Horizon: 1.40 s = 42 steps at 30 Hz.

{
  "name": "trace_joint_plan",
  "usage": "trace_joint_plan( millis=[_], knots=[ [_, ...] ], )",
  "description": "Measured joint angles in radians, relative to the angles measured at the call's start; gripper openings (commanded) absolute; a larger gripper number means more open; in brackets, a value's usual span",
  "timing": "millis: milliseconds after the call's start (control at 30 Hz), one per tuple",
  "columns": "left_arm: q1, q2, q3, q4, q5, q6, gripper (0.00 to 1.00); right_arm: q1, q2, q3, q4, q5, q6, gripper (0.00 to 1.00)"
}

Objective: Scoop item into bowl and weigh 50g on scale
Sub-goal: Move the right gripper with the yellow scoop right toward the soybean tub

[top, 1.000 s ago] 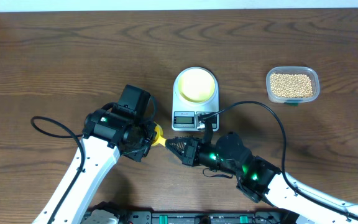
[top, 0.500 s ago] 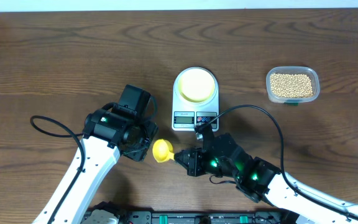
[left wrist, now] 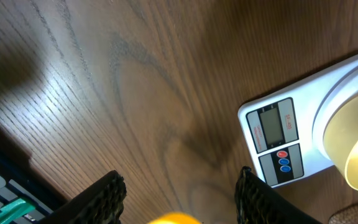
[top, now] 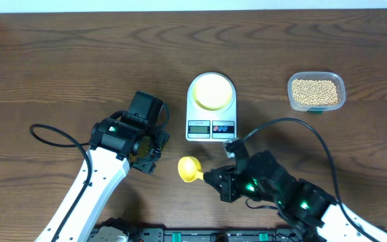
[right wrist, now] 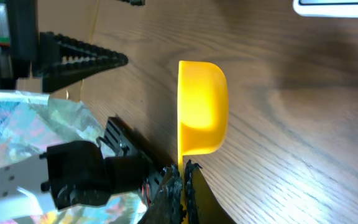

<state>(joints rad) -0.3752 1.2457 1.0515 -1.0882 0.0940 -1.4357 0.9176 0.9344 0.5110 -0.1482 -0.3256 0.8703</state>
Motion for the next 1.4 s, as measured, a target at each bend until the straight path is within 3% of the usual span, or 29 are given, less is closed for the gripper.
trace_joint_plan(
  millis=[300, 567, 767, 933, 1167, 1400],
  knots=[
    [0.0, 0.0, 0.0, 0.0, -0.004, 0.003, 0.6, 0.0, -0.206, 0.0, -0.147, 0.036, -0.027, 0.01],
    [0.0, 0.0, 0.0, 0.0, -0.053, 0.068, 0.59, 0.0, -0.351, 0.0, -0.387, 0.106, -0.037, 0.01],
    [0.0, -0.013, 0.0, 0.005, -0.13, 0.113, 0.6, 0.0, -0.384, 0.0, -0.399, 0.165, -0.039, 0.01],
    [0.024, -0.057, 0.0, 0.014, -0.252, 0.162, 0.72, 0.0, -0.389, 0.0, -0.397, 0.268, -0.052, 0.01],
    [0.145, -0.119, 0.0, 0.057, -0.423, 0.201, 0.77, 0.0, -0.389, 0.005, -0.397, 0.444, -0.078, 0.01],
    [0.292, -0.121, 0.0, 0.185, -0.47, 0.217, 0.85, 0.0, -0.39, 0.032, -0.379, 0.7, -0.092, 0.01]
  ],
)
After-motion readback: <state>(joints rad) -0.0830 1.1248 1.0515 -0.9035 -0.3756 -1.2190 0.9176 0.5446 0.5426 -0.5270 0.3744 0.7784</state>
